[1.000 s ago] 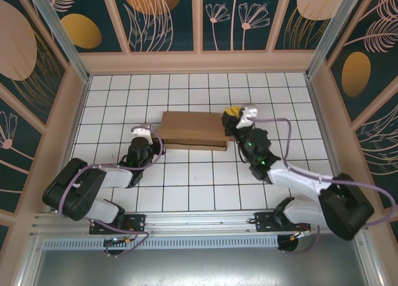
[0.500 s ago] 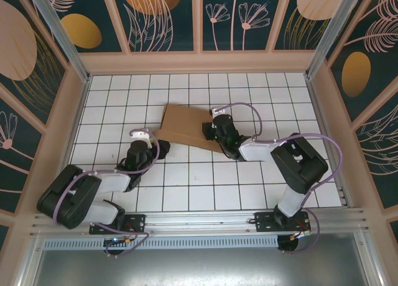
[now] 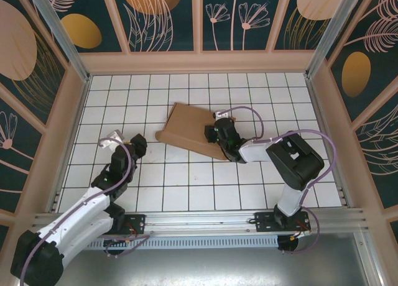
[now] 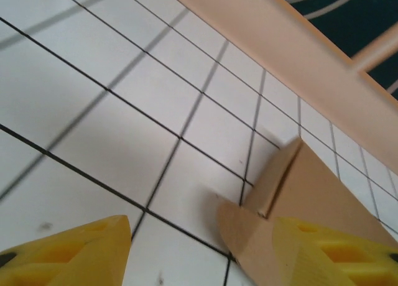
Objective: Fold the paper box
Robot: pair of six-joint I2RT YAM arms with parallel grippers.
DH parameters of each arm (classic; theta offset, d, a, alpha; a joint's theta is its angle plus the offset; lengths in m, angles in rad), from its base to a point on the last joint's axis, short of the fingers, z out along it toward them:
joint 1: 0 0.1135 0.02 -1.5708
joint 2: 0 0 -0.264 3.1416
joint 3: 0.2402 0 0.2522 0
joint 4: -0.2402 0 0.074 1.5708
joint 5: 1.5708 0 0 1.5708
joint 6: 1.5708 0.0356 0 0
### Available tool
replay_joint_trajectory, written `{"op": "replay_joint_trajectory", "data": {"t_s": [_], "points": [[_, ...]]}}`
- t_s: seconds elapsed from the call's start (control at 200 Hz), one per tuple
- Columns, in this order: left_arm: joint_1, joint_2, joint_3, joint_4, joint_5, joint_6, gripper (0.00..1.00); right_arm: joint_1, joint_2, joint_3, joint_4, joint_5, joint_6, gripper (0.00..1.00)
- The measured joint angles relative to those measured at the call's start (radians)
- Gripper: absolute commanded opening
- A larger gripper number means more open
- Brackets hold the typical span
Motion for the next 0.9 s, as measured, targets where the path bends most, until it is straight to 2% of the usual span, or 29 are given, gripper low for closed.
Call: {"op": "replay_joint_trajectory", "data": {"t_s": [0.13, 0.215, 0.28, 0.425, 0.495, 0.54, 0.581, 0.691, 0.901], "points": [[0.0, 0.09, 0.169, -0.145, -0.08, 0.024, 0.88, 0.0, 0.007, -0.012, 0.034, 0.007, 0.011, 0.24], [0.0, 0.155, 0.268, -0.188, -0.069, 0.106, 0.91, 0.003, 0.015, -0.012, 0.047, 0.024, 0.016, 0.19], [0.0, 0.186, 0.313, -0.179, -0.025, 0.18, 0.98, 0.003, 0.016, -0.012, 0.047, 0.034, 0.018, 0.16], [0.006, 0.226, 0.328, -0.111, 0.111, 0.299, 0.98, 0.016, -0.023, -0.043, 0.036, 0.09, -0.012, 0.19], [0.016, 0.317, 0.39, -0.112, 0.188, 0.341, 0.95, 0.023, -0.087, -0.097, 0.016, 0.123, -0.047, 0.15], [0.021, 0.396, 0.452, -0.112, 0.237, 0.369, 0.89, 0.023, -0.132, -0.113, -0.006, 0.143, -0.073, 0.07], [0.023, 0.47, 0.507, -0.111, 0.282, 0.386, 0.79, 0.024, -0.167, -0.111, -0.018, 0.158, -0.109, 0.0], [0.026, 0.594, 0.579, -0.096, 0.393, 0.411, 0.49, 0.016, -0.272, -0.08, -0.061, 0.172, -0.161, 0.0], [0.026, 0.678, 0.581, -0.1, 0.528, 0.399, 0.11, -0.117, -0.404, -0.015, -0.168, 0.027, -0.169, 0.0]]}}
